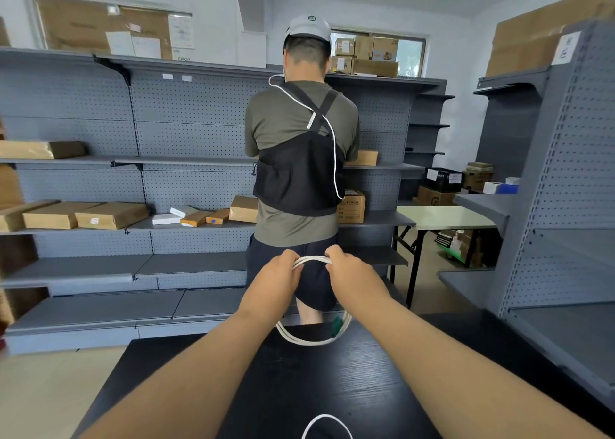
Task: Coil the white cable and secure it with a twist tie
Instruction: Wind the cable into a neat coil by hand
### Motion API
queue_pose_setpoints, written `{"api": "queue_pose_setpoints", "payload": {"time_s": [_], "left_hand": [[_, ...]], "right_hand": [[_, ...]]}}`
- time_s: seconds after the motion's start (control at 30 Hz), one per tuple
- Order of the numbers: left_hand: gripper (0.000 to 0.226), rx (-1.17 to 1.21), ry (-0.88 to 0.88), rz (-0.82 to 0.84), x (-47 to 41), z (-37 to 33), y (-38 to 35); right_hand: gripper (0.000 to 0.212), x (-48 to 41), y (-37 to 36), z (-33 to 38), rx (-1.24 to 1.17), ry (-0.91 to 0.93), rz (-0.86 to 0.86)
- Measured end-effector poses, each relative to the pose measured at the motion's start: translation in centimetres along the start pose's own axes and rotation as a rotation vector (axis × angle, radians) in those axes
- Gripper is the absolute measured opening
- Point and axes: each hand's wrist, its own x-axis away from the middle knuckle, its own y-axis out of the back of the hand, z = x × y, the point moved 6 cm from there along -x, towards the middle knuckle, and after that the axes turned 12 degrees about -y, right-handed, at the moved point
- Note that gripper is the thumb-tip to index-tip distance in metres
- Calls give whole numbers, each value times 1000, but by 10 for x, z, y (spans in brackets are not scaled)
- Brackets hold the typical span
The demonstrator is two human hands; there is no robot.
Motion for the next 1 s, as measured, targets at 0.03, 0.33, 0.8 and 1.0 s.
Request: {"api": "queue_pose_setpoints", "payload": {"time_s": [0.03, 0.33, 0.8, 1.0], "left_hand": [[19, -4, -6, 8, 0, -1, 0], [18, 2, -37, 54, 3, -2, 0], [16, -50, 15, 127, 9, 4, -5], [11, -171, 28, 104, 8, 3, -9]], "right_hand": [[13, 1, -2, 4, 40, 49, -1], [6, -3, -12, -15, -614, -164, 251], [13, 2, -2, -25, -628, -298, 39], [17, 7, 1, -6, -179, -127, -46]]}}
